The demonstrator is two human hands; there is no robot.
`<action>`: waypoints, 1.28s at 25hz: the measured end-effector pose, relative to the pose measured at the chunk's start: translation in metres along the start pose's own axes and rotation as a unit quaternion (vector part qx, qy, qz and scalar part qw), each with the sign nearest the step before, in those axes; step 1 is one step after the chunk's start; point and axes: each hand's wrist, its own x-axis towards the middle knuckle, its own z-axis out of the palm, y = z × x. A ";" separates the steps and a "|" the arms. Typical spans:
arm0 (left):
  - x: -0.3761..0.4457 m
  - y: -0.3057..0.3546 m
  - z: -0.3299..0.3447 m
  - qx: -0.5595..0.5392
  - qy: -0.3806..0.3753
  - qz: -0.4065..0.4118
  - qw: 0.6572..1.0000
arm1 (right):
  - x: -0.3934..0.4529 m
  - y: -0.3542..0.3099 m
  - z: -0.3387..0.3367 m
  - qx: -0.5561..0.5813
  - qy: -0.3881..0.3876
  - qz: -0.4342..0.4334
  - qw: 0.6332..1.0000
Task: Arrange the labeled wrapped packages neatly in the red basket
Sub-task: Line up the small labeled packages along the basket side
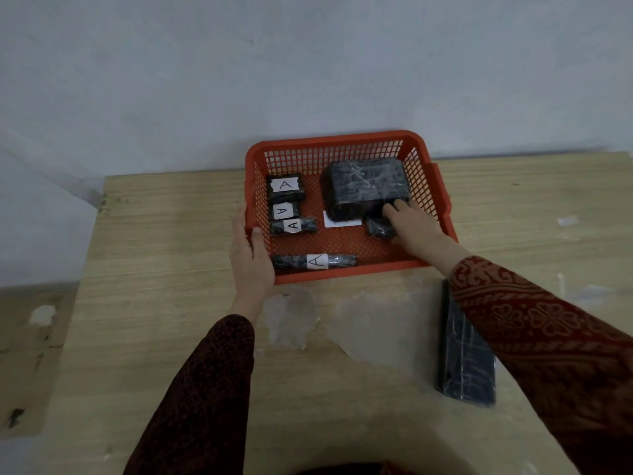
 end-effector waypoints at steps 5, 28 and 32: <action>0.000 0.001 0.000 -0.003 -0.004 -0.003 1.000 | 0.003 0.008 -0.012 0.166 -0.020 -0.052 0.985; 0.000 -0.001 0.000 0.022 0.006 0.024 0.999 | 0.027 -0.136 -0.001 0.231 0.086 -0.074 0.966; 0.001 -0.001 0.000 0.024 0.005 0.017 1.000 | 0.023 -0.137 0.001 0.210 0.079 -0.086 0.971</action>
